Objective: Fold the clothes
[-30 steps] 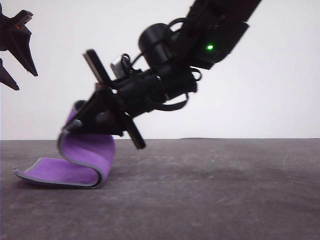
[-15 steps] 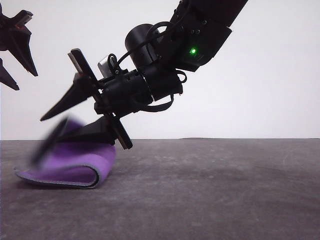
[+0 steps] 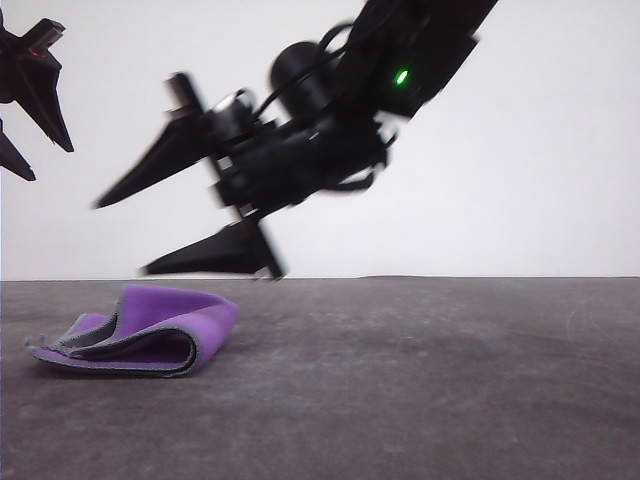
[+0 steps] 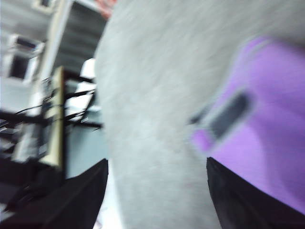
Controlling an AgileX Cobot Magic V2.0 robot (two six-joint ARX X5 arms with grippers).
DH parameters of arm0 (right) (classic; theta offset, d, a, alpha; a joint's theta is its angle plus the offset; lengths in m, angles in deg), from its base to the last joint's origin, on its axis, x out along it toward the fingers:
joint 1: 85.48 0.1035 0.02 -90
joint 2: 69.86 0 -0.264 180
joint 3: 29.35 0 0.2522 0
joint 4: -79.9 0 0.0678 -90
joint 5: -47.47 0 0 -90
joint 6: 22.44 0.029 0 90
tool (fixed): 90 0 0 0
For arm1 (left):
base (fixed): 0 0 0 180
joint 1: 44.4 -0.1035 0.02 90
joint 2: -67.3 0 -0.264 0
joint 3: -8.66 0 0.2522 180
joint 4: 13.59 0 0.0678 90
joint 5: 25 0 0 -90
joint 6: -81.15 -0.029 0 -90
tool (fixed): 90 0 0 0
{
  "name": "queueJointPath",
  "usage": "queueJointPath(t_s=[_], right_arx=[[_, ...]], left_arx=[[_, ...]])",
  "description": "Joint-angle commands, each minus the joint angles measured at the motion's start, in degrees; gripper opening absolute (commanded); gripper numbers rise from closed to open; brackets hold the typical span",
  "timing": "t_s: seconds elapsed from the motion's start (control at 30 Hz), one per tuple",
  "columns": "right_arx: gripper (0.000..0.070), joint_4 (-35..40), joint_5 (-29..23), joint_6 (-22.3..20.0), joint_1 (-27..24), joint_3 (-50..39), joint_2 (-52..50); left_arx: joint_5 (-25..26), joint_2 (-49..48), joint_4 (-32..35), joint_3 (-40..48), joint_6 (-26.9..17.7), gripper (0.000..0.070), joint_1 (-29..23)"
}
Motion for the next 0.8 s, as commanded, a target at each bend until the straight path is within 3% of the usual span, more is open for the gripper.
queueJointPath(t_s=[0.0,0.17,0.3,0.4,0.53,0.77], right_arx=[[0.0420,-7.2,-3.7,-10.5,-1.9,1.9,-2.5],[0.0419,-27.8,-22.7,-25.9,-7.8,2.0,-12.6],[0.0419,-36.7,-34.7,-31.1,-12.2,2.0,-20.4],[0.0419,-39.0,-38.4,-32.6,-15.0,2.0,-24.5],[0.0419,-41.3,-45.5,-33.7,-18.8,2.0,-28.9],[0.0419,-44.2,-46.0,-35.0,-24.0,1.9,-30.9]], left_arx=[[0.1,1.0,-0.7,-1.1,-0.1,0.0326,0.0],[0.1,0.8,-1.5,-1.1,-0.2,0.0326,0.0],[0.0,0.5,-1.3,-1.1,-0.2,0.0326,0.0],[-0.7,0.5,-1.1,-1.1,-0.2,0.0326,0.0],[-6.0,0.5,-0.1,-1.1,1.2,0.0344,0.0],[-7.8,0.5,1.2,-1.1,2.1,0.0364,0.3]])
